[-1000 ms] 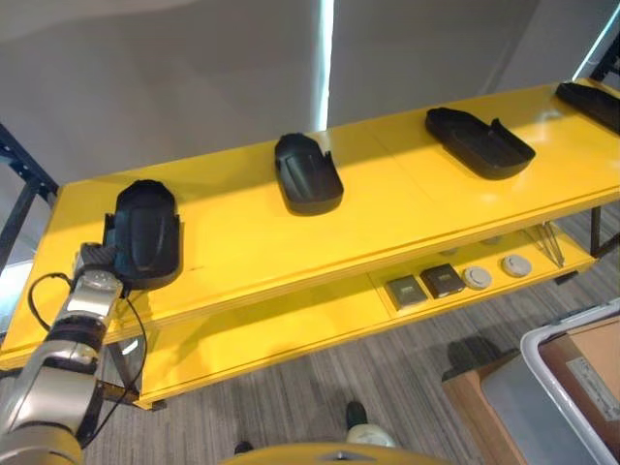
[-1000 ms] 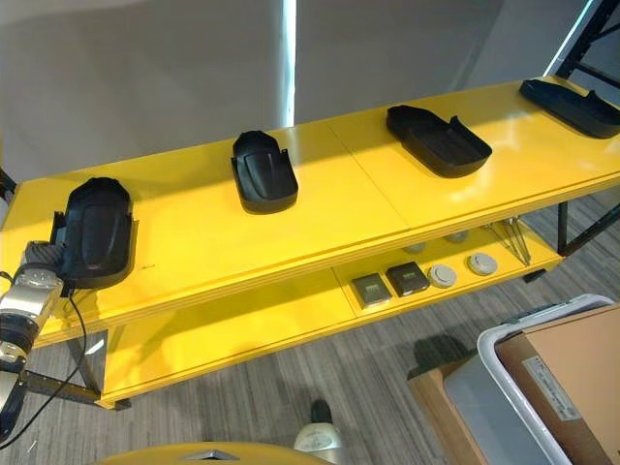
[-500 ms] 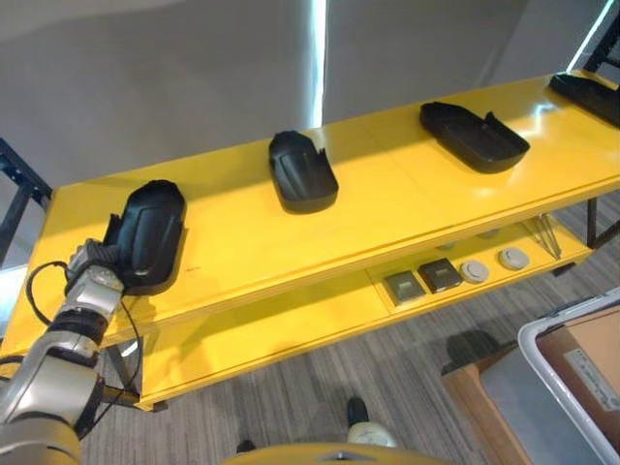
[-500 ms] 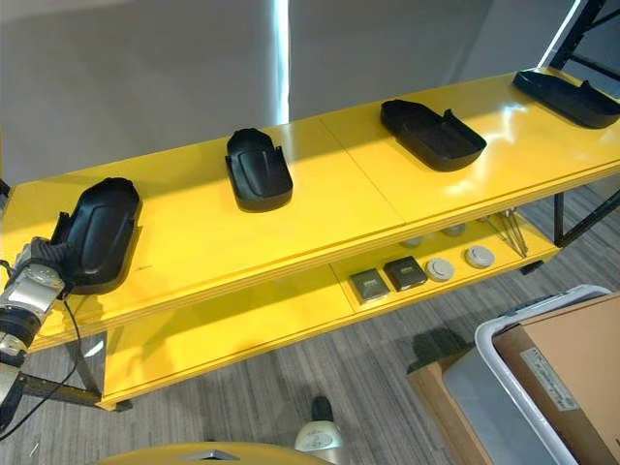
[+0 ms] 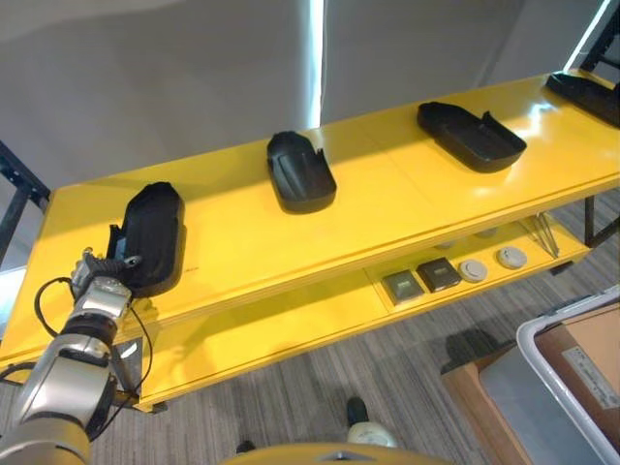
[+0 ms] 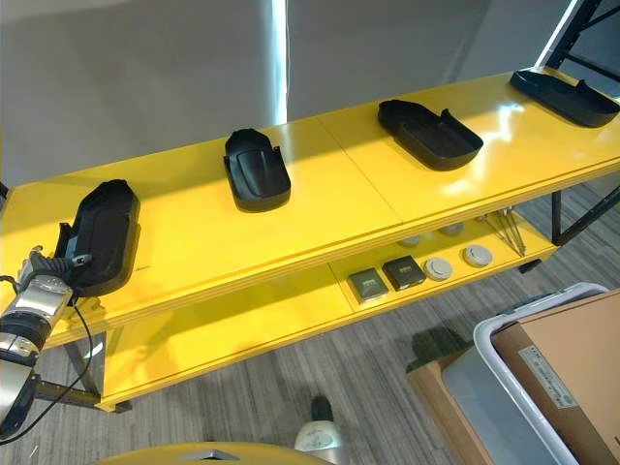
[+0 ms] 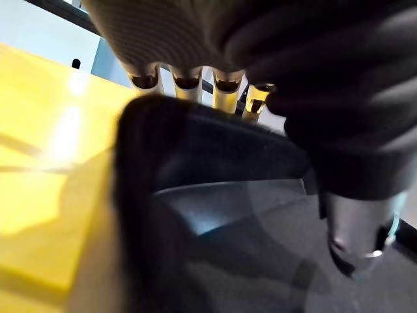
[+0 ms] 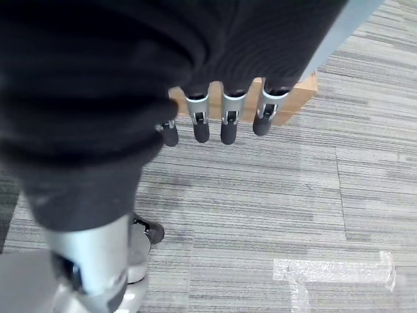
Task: Move parts from the plastic box to the shelf.
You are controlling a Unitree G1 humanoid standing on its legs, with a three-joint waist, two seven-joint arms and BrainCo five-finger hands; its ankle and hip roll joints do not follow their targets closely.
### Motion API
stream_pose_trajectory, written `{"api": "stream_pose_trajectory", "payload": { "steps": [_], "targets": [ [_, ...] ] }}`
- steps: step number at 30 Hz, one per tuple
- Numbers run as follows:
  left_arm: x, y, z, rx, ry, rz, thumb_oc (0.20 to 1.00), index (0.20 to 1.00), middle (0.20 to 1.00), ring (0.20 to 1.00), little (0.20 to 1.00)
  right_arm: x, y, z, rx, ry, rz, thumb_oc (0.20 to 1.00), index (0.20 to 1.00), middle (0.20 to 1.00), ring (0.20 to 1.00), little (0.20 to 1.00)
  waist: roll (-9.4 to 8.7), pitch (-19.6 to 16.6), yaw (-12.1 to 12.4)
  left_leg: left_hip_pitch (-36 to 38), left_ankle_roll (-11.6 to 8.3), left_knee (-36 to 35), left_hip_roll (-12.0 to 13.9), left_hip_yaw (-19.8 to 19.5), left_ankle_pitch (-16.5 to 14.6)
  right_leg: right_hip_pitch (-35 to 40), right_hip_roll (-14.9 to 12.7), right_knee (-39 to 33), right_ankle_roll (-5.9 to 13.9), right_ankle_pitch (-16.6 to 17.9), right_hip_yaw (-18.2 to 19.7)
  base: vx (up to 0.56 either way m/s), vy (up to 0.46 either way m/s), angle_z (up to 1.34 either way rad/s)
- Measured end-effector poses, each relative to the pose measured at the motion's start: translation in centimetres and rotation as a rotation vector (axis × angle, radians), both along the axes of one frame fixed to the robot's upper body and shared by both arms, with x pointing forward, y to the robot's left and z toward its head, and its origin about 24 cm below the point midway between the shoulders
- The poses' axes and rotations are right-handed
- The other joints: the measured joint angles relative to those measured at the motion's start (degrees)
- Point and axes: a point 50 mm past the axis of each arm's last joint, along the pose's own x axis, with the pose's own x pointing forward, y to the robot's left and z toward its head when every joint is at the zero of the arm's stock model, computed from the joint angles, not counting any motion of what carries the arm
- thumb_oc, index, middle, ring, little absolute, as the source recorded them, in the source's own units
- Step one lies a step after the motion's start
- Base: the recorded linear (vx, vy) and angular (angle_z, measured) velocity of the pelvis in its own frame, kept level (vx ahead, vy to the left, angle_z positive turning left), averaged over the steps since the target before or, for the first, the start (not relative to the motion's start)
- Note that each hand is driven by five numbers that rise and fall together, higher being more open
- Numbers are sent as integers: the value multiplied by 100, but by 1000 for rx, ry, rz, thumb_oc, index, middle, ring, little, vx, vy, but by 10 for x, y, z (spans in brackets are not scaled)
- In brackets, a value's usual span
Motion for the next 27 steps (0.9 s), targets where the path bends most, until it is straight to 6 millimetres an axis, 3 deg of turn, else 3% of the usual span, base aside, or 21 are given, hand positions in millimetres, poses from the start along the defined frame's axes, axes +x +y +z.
{"api": "stream_pose_trajectory", "payload": {
  "steps": [6, 12, 14, 15, 17, 20, 21, 24, 25, 27],
  "targets": [
    [9, 8, 39, 63, -217, -5, 1000, 1000, 1000, 1000, 1000, -1, 0, 0, -2, 4, 5, 1000, 1000, 1000, 1000, 1000, -17, 12, 100, 21, -6, -1, 14, -71, 4, 77, 0, -2, -15, 22, -121, -8, 4, 6],
    [11, -1, 115, 180, -525, -191, 1000, 1000, 1000, 1000, 1000, -5, 2, -1, 2, 9, -1, 1000, 1000, 1000, 1000, 1000, -65, 72, 347, 71, -18, -1, 30, -233, -1, 281, -3, -3, 3, -40, -274, -5, -2, 14],
    [8, -10, 137, 171, -639, -287, 1000, 1000, 1000, 1000, 1000, -10, 4, -2, -3, 10, -11, 1000, 1000, 1000, 1000, 1000, -87, 86, 484, 117, -33, -1, 35, -243, -17, 346, -3, -3, 6, -78, -284, -2, -2, 10],
    [-2, -22, 152, 62, -720, -413, 1000, 1000, 1000, 1000, 1000, -9, 4, -2, -5, -7, -30, 1000, 1000, 1000, 1000, 1000, -96, 91, 610, 121, -44, -2, 29, -280, -30, 374, -15, -4, 13, -85, -317, -9, 2, 12],
    [-18, -60, 162, -71, -792, -663, 1000, 1000, 1000, 1000, 1000, -14, 5, -2, -3, -6, -68, 1000, 1000, 1000, 1000, 1000, -128, 96, 716, 114, -31, -1, 12, -371, -26, 427, -41, -3, 36, -100, -415, -8, 9, 22],
    [-37, -103, 144, -284, -771, -914, 1000, 1000, 1000, 1000, 1000, -15, 5, -2, -9, 3, -42, 1000, 1000, 1000, 1000, 1000, -124, 64, 891, 152, -18, 0, -17, -390, -34, 438, -72, -4, 50, -112, -436, -2, 8, 9],
    [-44, -109, 118, -415, -697, -941, 1000, 1000, 1000, 1000, 1000, -10, 7, -3, -7, -10, -38, 1000, 1000, 1000, 1000, 1000, -110, 43, 968, 141, -19, 0, -17, -402, -37, 442, -70, -4, 51, -111, -456, 1, 12, -6],
    [-57, -116, 70, -642, -604, -883, 1000, 1000, 1000, 1000, 1000, -10, 11, -4, -5, -6, -40, 1000, 1000, 1000, 1000, 1000, -93, 7, 969, 119, -23, -1, -10, -402, -42, 442, -62, -4, 45, -127, -456, 0, 2, -1],
    [-65, -117, 45, -718, -524, -852, 1000, 1000, 1000, 1000, 1000, -12, 11, -4, -4, -2, -41, 1000, 1000, 1000, 1000, 1000, -92, 4, 969, 142, -20, 0, 1, -399, -37, 429, -58, -5, 11, -147, -452, -14, -1, 3],
    [-72, -117, 31, -751, -474, -837, 1000, 1000, 1000, 1000, 1000, -13, 11, -4, -7, 4, -47, 1000, 1000, 1000, 1000, 1000, -95, 5, 1050, 97, -18, 0, 5, -407, -27, 415, -52, -5, 17, -163, -465, 0, 0, 0]
  ]
}}
